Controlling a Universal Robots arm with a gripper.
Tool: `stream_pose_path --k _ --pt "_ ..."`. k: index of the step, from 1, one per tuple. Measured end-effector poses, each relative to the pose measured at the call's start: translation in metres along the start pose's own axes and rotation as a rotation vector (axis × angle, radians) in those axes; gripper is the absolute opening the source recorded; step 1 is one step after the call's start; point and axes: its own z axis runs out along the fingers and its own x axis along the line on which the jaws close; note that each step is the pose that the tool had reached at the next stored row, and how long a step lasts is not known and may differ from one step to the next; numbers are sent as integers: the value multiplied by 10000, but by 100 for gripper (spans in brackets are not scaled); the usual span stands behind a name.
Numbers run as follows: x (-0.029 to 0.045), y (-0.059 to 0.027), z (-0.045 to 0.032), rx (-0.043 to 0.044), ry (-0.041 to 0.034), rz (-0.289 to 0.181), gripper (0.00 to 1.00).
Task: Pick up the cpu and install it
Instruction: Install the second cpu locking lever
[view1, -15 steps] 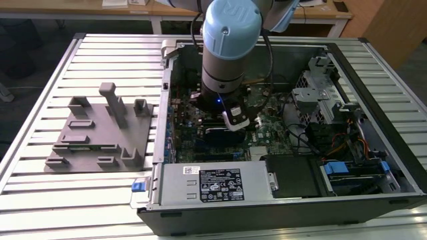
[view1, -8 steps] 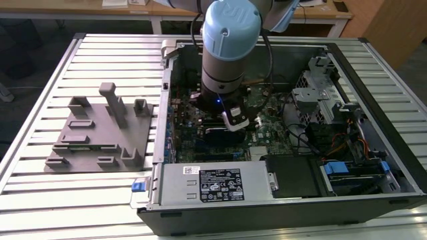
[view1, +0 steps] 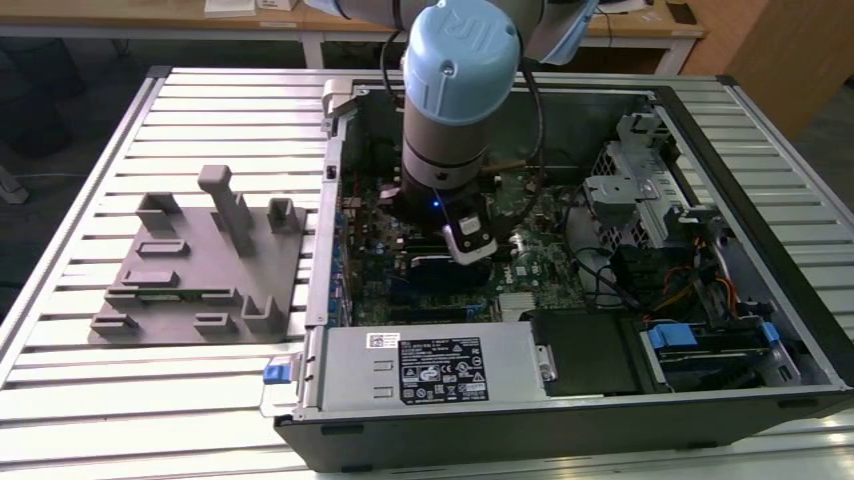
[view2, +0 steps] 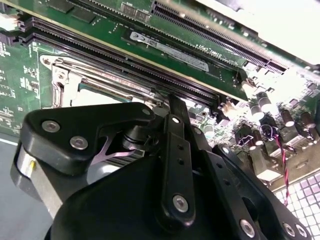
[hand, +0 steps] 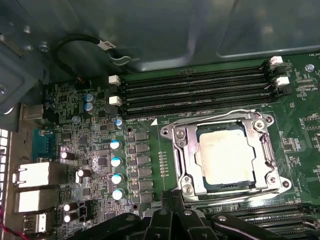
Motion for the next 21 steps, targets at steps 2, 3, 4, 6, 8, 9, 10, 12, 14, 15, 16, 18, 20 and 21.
stream_pose_path --k 2,3,4,6,8,9,10,12,14,15,16,18,20,21 --pt "5 -2 4 -1 0 1 11" --pt "5 -2 4 0 0 0 11" --pt "5 -2 4 0 0 -1 11" --pt "5 -2 5 -1 0 0 11" --pt "5 -4 11 -2 0 0 11" --pt "5 -4 13 -1 0 0 11" --pt "5 -5 13 0 0 0 11" --pt "5 -5 13 1 0 0 11" --pt "5 -3 9 0 0 0 11" --pt "5 0 -2 -1 -2 0 11" --pt "6 6 -17 -9 -3 -1 11" --pt "8 17 -61 -2 -1 0 11" --pt "11 31 -110 -3 -1 0 11" --pt "12 39 -138 -3 0 0 11"
